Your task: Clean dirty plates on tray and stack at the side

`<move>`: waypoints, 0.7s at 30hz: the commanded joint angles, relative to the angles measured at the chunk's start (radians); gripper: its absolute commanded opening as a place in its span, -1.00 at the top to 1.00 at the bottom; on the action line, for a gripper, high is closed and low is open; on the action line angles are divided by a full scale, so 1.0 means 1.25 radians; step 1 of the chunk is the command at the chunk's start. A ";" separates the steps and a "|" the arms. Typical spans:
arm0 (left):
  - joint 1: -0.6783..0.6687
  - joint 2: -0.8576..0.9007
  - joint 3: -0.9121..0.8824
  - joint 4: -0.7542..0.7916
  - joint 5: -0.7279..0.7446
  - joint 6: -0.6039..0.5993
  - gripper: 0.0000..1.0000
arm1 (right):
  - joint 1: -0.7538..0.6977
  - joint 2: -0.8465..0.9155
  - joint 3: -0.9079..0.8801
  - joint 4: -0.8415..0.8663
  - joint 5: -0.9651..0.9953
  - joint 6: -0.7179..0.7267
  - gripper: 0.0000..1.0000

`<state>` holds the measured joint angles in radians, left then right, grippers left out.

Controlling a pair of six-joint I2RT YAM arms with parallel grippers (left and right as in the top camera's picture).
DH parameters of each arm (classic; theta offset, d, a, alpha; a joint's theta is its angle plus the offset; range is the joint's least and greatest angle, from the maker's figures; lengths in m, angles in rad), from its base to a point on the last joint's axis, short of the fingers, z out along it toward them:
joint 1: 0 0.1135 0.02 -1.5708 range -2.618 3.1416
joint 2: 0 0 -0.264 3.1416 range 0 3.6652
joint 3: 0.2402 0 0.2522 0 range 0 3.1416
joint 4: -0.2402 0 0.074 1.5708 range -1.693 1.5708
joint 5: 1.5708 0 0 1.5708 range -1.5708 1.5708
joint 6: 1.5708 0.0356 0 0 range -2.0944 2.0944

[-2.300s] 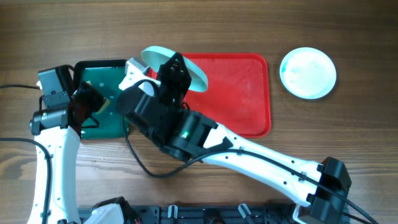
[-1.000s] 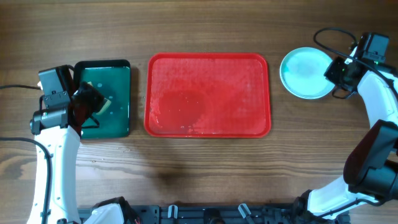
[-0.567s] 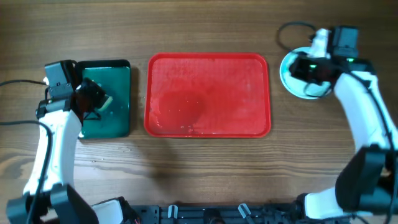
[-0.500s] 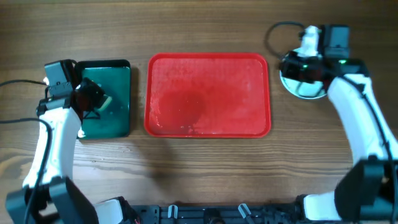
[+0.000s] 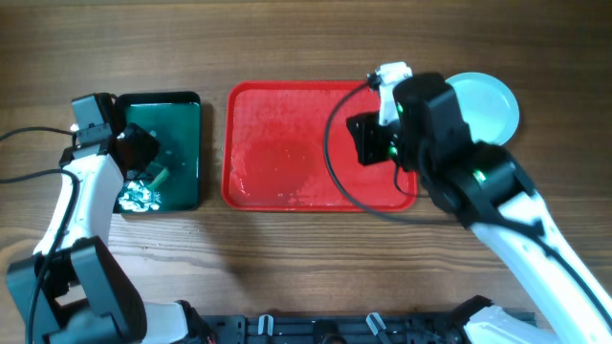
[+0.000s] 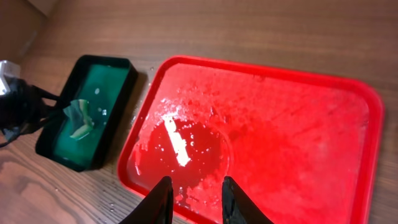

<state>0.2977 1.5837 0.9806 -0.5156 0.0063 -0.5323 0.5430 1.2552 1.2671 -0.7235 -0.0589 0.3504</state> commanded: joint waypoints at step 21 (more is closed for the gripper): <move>-0.015 -0.552 0.001 -0.274 0.186 0.001 -1.00 | 0.078 -0.457 -0.013 -0.374 0.165 0.057 -1.00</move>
<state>0.2832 0.8856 0.9806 -0.8581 0.2195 -0.5362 0.6346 0.6823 1.2591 -1.1904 0.1249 0.4080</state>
